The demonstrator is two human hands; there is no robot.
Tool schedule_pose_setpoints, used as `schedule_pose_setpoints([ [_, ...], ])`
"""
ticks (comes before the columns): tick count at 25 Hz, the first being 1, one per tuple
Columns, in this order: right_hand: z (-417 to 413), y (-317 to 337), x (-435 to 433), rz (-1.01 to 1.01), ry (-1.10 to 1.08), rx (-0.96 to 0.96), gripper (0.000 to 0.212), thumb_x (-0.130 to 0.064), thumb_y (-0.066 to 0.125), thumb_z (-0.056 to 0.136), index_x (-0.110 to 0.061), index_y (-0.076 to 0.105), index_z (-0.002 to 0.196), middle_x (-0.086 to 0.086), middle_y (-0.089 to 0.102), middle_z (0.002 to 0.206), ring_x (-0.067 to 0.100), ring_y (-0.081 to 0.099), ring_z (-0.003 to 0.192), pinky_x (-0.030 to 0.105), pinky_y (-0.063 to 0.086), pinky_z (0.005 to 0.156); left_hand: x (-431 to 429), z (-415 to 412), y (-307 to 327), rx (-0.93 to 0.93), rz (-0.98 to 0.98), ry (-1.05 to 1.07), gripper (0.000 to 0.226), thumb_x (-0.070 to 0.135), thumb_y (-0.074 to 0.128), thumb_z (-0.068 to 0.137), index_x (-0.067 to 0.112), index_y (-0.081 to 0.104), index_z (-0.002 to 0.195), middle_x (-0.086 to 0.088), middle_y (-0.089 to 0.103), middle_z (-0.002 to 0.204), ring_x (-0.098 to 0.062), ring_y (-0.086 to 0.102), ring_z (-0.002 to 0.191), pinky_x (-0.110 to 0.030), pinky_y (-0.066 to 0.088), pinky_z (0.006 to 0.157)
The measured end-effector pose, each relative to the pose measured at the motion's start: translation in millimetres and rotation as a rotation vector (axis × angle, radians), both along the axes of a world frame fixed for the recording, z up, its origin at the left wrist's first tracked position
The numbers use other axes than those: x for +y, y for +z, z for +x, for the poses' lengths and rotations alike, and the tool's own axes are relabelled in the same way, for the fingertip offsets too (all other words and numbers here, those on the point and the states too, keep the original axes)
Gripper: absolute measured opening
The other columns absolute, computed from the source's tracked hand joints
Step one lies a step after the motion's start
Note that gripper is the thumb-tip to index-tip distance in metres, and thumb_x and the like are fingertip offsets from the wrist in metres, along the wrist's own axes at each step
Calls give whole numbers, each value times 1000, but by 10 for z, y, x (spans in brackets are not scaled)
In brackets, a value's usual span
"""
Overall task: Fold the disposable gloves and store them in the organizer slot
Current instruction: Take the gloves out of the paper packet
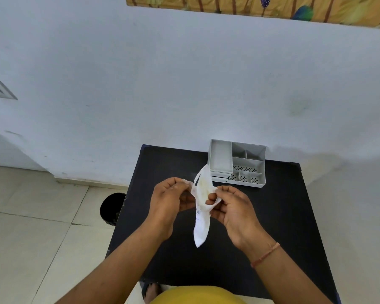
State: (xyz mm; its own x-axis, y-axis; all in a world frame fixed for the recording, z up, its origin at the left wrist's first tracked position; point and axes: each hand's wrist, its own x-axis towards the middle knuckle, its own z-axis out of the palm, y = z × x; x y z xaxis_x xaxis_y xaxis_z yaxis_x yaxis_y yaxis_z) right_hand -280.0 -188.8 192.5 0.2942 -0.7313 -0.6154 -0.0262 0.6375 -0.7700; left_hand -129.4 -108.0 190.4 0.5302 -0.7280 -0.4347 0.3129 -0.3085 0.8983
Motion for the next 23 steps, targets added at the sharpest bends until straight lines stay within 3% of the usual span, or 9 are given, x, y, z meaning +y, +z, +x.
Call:
schedule_pose_setpoints([
  [3, -146, 14, -24, -308, 265, 313, 11, -19, 64, 101, -17, 74, 99, 5, 75, 104, 21, 74, 93, 38, 68, 77, -8, 31, -26, -47, -44, 8, 23, 10, 59, 104, 2, 77, 91, -22, 80, 97, -34, 76, 89, -49, 66, 88],
  [5, -246, 26, 3, -767, 456, 632, 10, -25, 67, 98, -23, 73, 106, -5, 69, 112, 12, 69, 97, 23, 60, 80, -4, 23, -21, -99, -62, -14, 22, 7, 61, 101, 1, 76, 86, -21, 77, 91, -27, 71, 80, -41, 63, 78],
  [7, -268, -8, -27, -1117, 463, 714, 13, -22, 68, 96, -22, 74, 108, -8, 65, 112, 7, 63, 98, 16, 52, 85, 5, -9, -24, -178, -48, -38, 23, 7, 63, 101, 4, 76, 82, -10, 76, 82, -19, 70, 76, -33, 60, 72],
  [8, -234, -16, -52, -1100, 496, 656, 14, -17, 67, 96, -21, 77, 105, -8, 68, 108, 6, 64, 96, 14, 50, 84, 16, -36, -23, -203, -40, -53, 23, 8, 64, 101, 5, 77, 82, -4, 76, 79, -16, 70, 75, -32, 59, 71],
  [12, 50, -87, -25, -490, 843, 461, 30, -11, 56, 100, -24, 81, 89, -4, 75, 95, 11, 69, 86, 25, 52, 76, 69, -126, -45, -232, 19, -107, 21, 11, 68, 99, 8, 79, 81, 0, 79, 78, -13, 73, 74, -29, 56, 67],
  [15, 104, -155, 64, -639, 886, 432, 26, -16, 53, 105, -24, 77, 111, -2, 76, 108, 13, 72, 98, 34, 60, 88, 141, -145, -86, -323, 74, -137, 22, 18, 70, 100, 11, 79, 81, -3, 78, 76, -15, 75, 74, -25, 58, 67],
  [17, 77, -168, 77, -790, 1051, 538, 29, -25, 57, 104, -31, 68, 131, 1, 71, 127, 20, 69, 115, 41, 58, 100, 198, -117, -106, -334, 94, -107, 22, 18, 70, 100, 8, 78, 81, -9, 78, 79, -17, 73, 74, -24, 57, 67],
  [20, 23, -139, 5, -851, 1220, 768, 64, -35, 62, 101, -43, 36, 159, 1, 60, 150, 27, 60, 132, 40, 52, 107, 302, -29, -80, -225, 66, -125, 22, 21, 71, 99, 5, 79, 85, -11, 77, 82, -16, 69, 73, -25, 53, 63],
  [23, -26, -41, -68, -853, 1177, 681, 74, -30, 60, 103, -51, 21, 163, -6, 61, 151, 24, 67, 121, 41, 54, 107, 403, 105, -7, -74, 11, -114, 34, 36, 70, 95, 5, 80, 86, -5, 73, 81, -17, 61, 72, -32, 47, 63],
])
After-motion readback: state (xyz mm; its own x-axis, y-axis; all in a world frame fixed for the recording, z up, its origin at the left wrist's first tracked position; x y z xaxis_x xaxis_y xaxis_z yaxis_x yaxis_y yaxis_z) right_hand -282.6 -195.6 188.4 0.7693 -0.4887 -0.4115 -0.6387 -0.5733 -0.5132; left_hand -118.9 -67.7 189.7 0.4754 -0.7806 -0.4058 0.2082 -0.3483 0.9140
